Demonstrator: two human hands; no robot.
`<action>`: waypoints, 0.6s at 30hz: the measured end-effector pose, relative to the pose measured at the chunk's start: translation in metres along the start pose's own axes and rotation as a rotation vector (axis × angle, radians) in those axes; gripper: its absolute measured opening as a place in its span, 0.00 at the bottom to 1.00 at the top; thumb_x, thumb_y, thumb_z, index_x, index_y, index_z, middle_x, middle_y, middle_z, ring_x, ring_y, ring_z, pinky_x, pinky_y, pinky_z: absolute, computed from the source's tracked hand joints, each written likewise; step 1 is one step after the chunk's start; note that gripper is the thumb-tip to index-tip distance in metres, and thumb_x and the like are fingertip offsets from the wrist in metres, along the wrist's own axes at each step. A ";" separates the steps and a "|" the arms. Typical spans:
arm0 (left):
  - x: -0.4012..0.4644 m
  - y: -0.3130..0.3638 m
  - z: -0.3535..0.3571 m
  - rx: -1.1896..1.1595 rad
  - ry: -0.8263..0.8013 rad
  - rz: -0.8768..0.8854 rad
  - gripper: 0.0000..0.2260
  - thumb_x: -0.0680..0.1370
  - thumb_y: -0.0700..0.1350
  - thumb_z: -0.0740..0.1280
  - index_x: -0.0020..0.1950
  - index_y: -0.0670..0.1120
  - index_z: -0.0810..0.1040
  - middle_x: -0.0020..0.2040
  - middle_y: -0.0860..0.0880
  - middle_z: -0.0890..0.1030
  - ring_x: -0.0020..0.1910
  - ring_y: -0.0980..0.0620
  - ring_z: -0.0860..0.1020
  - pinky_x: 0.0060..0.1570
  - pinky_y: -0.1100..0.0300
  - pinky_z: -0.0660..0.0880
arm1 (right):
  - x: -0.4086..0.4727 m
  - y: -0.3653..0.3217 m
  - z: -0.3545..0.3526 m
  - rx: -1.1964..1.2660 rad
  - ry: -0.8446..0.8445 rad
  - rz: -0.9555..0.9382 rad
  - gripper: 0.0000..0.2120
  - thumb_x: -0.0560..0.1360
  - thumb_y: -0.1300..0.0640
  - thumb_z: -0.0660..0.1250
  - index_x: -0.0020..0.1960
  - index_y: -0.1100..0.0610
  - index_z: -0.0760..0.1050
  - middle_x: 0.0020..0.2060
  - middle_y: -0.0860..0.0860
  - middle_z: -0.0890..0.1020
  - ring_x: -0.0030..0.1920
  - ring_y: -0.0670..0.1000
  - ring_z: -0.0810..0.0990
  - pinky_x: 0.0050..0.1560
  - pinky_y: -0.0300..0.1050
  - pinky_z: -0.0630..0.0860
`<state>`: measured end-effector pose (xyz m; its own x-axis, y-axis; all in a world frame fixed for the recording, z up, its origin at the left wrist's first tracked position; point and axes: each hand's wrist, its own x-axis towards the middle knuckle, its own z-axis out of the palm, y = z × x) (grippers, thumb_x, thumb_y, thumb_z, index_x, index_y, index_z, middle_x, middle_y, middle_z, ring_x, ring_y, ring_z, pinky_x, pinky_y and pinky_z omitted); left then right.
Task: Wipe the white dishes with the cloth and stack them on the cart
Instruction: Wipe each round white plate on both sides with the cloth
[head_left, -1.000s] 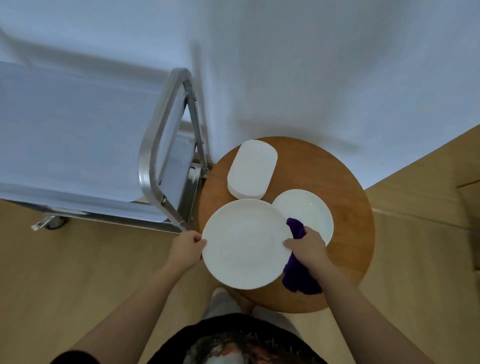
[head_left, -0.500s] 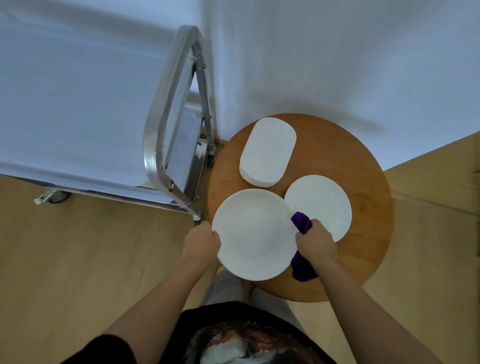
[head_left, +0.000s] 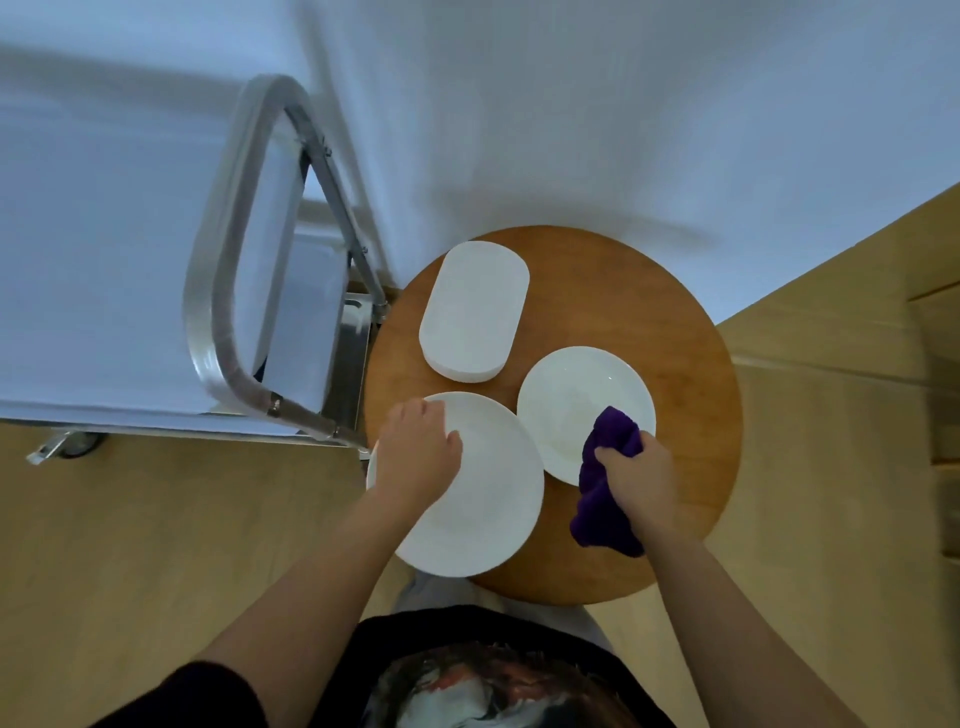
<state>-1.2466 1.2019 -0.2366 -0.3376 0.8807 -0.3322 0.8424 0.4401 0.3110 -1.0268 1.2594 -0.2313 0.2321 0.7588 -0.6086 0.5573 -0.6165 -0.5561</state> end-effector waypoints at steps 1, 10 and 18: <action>0.006 0.016 0.004 -0.025 0.019 0.069 0.18 0.81 0.50 0.59 0.68 0.45 0.71 0.65 0.45 0.75 0.64 0.47 0.71 0.64 0.55 0.67 | 0.004 0.002 -0.002 0.022 -0.004 0.002 0.15 0.72 0.59 0.69 0.52 0.47 0.65 0.39 0.45 0.73 0.39 0.48 0.73 0.37 0.43 0.70; 0.095 0.101 0.070 0.252 -0.300 0.089 0.08 0.81 0.41 0.60 0.57 0.43 0.75 0.53 0.45 0.79 0.51 0.46 0.79 0.44 0.58 0.74 | 0.054 0.029 -0.033 0.156 0.015 0.042 0.16 0.73 0.58 0.67 0.58 0.48 0.68 0.45 0.45 0.75 0.45 0.49 0.74 0.45 0.47 0.71; 0.131 0.103 0.106 0.176 -0.474 -0.152 0.09 0.81 0.40 0.59 0.57 0.39 0.75 0.56 0.42 0.79 0.55 0.45 0.78 0.50 0.56 0.75 | 0.082 0.050 -0.043 0.114 -0.085 0.069 0.13 0.74 0.57 0.68 0.53 0.46 0.67 0.43 0.42 0.74 0.42 0.44 0.72 0.47 0.44 0.68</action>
<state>-1.1596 1.3443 -0.3427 -0.2683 0.6155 -0.7410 0.8705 0.4843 0.0871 -0.9453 1.2995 -0.2847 0.1955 0.6963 -0.6906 0.4468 -0.6901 -0.5693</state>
